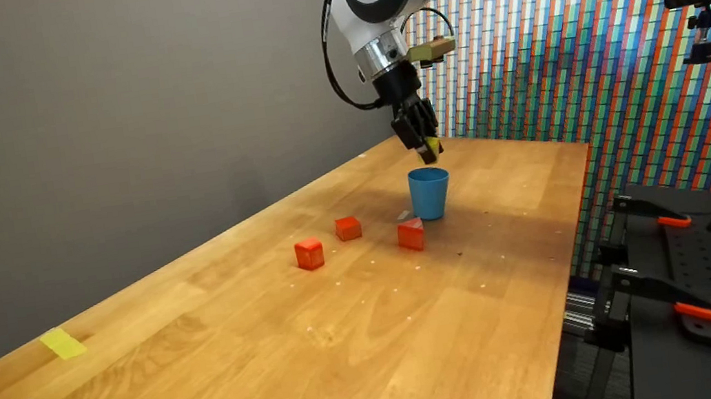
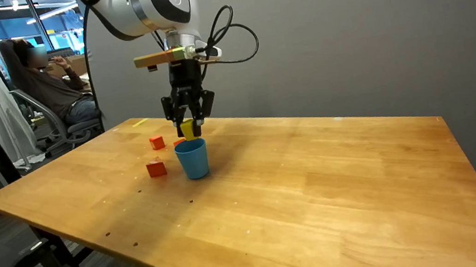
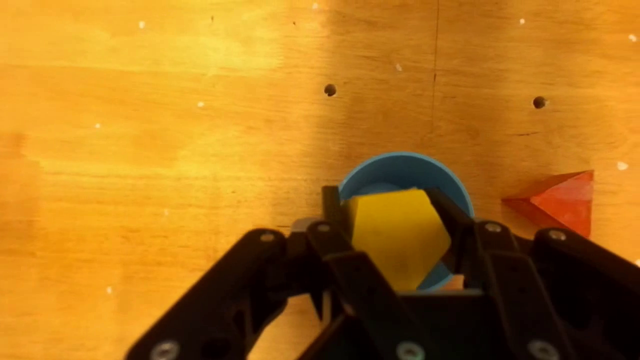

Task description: Pick up the yellow block and put it in the cup

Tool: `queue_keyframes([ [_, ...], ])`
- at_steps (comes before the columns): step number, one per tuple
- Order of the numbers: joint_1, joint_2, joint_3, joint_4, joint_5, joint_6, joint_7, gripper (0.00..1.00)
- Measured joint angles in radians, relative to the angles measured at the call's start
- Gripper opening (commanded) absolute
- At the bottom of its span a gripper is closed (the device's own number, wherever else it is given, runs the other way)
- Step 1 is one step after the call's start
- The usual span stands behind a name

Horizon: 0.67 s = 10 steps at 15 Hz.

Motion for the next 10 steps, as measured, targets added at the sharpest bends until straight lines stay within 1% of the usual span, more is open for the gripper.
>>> queue_keyframes([
  [3,0.004,0.034,0.008,0.018,0.02,-0.008,-0.001,0.2],
  [4,0.008,0.044,0.012,0.025,0.023,-0.014,-0.001,0.7],
  [5,0.013,0.054,0.015,0.033,0.024,-0.019,-0.001,0.71],
  [8,0.025,0.073,0.017,0.054,0.026,-0.03,0.001,0.93],
  [9,0.03,0.072,0.014,0.058,0.017,-0.03,0.007,0.99],
  [10,0.035,0.071,0.011,0.062,0.003,-0.029,0.018,1.0],
])
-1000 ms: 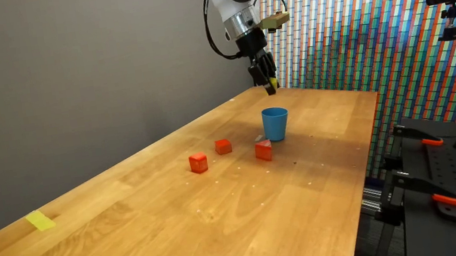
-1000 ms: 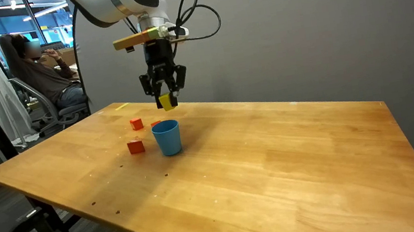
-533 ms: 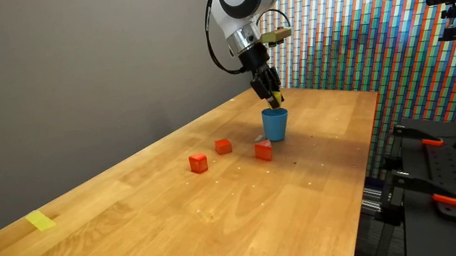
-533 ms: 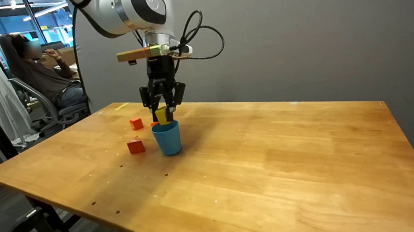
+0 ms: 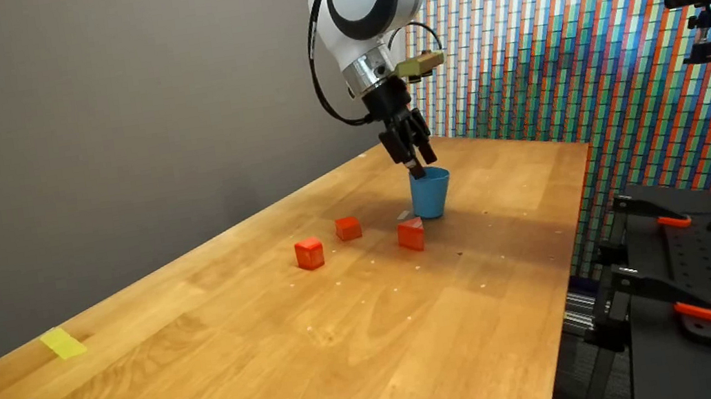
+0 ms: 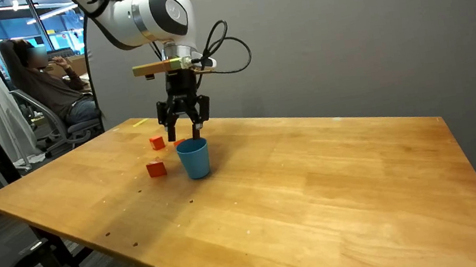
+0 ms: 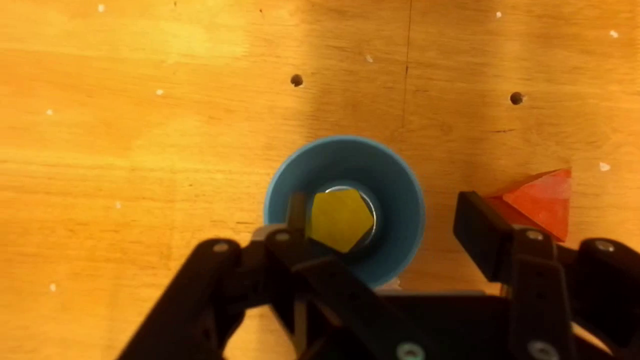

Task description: Pick up the yellow block and put it in the cup

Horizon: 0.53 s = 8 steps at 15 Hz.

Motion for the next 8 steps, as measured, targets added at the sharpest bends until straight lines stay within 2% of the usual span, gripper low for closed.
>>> queue_keyframes([
  [4,0.039,-0.04,-0.02,0.001,-0.133,0.0,0.078,1.0],
  [8,0.101,-0.145,-0.02,-0.036,-0.272,0.037,0.154,1.0],
])
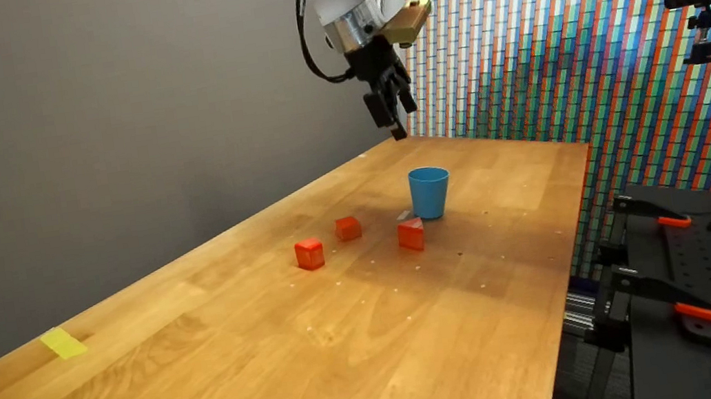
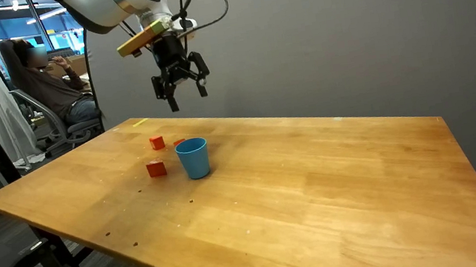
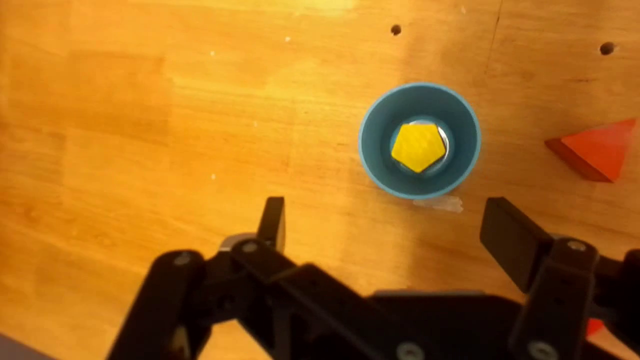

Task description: Pick up the yellow block and put it in the cup

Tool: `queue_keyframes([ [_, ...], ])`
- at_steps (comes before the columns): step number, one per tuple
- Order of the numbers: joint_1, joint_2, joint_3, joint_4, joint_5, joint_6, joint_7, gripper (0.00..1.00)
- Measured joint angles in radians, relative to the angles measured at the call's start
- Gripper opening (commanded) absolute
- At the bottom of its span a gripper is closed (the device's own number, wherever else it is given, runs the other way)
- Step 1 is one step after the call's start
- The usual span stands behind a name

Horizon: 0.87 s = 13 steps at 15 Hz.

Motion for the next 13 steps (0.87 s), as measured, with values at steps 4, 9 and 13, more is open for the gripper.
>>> queue_keyframes([
  [4,0.045,-0.09,0.028,-0.024,-0.047,0.118,0.02,1.0],
  [9,0.034,-0.111,0.05,-0.023,0.011,0.368,-0.026,1.0],
  [13,0.006,-0.109,0.057,-0.021,0.091,0.449,-0.09,1.0],
])
